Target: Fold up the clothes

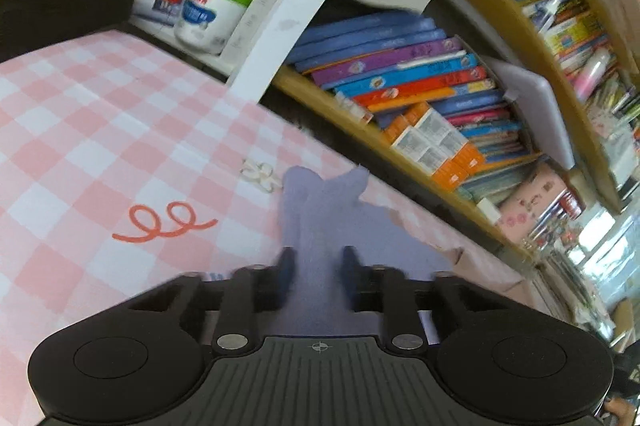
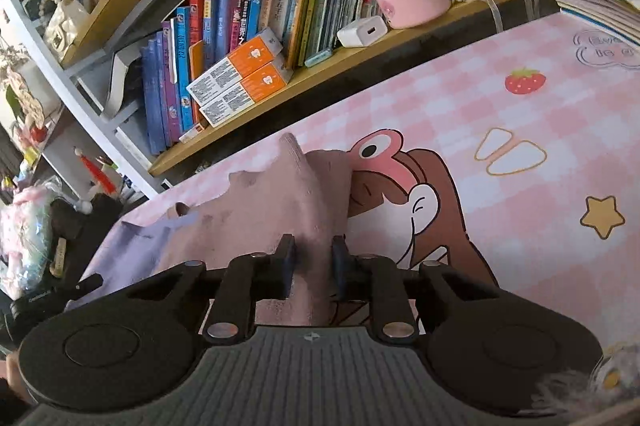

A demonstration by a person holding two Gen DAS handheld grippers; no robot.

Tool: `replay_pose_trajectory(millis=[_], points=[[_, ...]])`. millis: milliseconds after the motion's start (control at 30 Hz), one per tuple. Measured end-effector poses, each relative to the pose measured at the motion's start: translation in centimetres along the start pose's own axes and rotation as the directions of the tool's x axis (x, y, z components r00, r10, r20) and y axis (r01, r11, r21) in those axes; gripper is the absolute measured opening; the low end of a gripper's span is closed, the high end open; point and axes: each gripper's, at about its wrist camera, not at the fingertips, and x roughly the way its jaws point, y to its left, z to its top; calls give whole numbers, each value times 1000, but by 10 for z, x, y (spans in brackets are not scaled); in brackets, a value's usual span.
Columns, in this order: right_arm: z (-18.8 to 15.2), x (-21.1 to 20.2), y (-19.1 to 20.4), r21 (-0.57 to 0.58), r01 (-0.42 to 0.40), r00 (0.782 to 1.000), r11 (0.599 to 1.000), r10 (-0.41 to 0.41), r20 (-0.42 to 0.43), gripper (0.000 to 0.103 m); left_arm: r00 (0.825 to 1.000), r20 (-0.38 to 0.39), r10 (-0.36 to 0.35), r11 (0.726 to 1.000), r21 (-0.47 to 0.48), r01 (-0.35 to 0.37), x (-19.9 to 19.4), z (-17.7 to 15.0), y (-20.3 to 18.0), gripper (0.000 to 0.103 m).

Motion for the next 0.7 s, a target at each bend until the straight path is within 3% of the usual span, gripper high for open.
replay_pose_trajectory(millis=[100,200,267,300,333,367,433,700], points=[[1,-2,2,7,-21,1000,1000,21,-1,10,998,40,-53,998,-40,55,-9,2,4,13],[1,-4,5,10,-29,1000,1000,29,-3,10,1000,-9,26,998,-56,-26,0,1,9,14],[-1,2,4,-1,6,1000,1000,-6,-20,12,999,-15,33,997,-70,-34,2,0,11,16],[-1,2,4,2,7,1000,1000,-7,-20,13,999,-13,35,996,-78,-36,2,1,12,22],[0,0,4,1,12,1000,1000,-12,-12,20,999,-12,38,996,-84,-39,2,1,13,27],[0,-1,4,-2,24,1000,1000,-24,-8,29,999,-12,43,995,-88,-44,2,1,14,38],[-1,-1,4,-4,41,999,999,-41,-9,32,999,-13,45,995,-85,-46,3,0,14,42],[-6,5,12,-31,-7,998,1000,5,-58,19,999,-1,51,996,-72,-51,-2,-1,14,38]])
